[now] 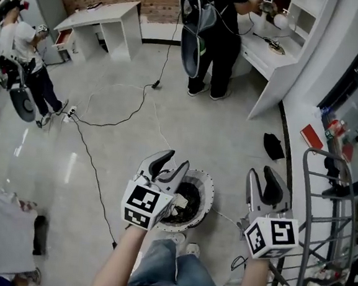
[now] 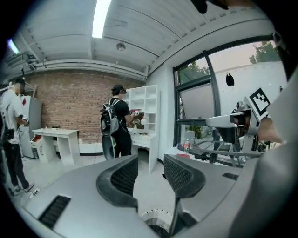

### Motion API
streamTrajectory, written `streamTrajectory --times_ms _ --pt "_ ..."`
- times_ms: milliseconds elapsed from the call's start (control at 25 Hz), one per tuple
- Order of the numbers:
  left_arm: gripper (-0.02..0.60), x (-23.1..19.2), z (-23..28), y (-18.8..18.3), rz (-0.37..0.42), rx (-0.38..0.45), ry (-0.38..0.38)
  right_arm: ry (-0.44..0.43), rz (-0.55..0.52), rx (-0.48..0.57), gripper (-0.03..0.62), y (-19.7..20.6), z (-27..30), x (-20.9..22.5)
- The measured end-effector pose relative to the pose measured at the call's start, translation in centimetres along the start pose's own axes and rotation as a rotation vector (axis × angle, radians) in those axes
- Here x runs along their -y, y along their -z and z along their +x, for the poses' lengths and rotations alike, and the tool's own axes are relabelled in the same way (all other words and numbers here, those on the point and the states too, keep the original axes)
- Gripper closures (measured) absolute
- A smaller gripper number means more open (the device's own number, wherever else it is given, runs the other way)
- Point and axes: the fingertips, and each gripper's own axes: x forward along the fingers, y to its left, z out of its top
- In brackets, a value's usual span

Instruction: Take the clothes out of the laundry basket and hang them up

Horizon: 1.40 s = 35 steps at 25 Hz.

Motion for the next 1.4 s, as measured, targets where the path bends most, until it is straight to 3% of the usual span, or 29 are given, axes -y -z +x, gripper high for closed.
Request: streamTrajectory --times_ms 280,640,1080,1400 --pt "0.397 -5.4 -4.3 5.6 -0.056 -0.021 -0.160 -0.213 -0.032 -0.054 0.442 4.6 5.6 -7.4" --pt "0.397 -11.1 -7.5 16.9 -0.157 -0.097 -0.294 -0.373 -0.049 -0.170 0.442 15.3 12.1 -15.6" --pt "0.399 -16.4 -5.2 34.8 -0.250 -0.169 -0.317 -0.514 -0.097 -0.343 0.442 35.2 19.1 -25.2" --pt "0.402 -16.7 -2.5 46.9 -0.302 -0.240 -0.294 -0.543 -0.058 -0.470 0.445 49.8 22.0 -28.2"
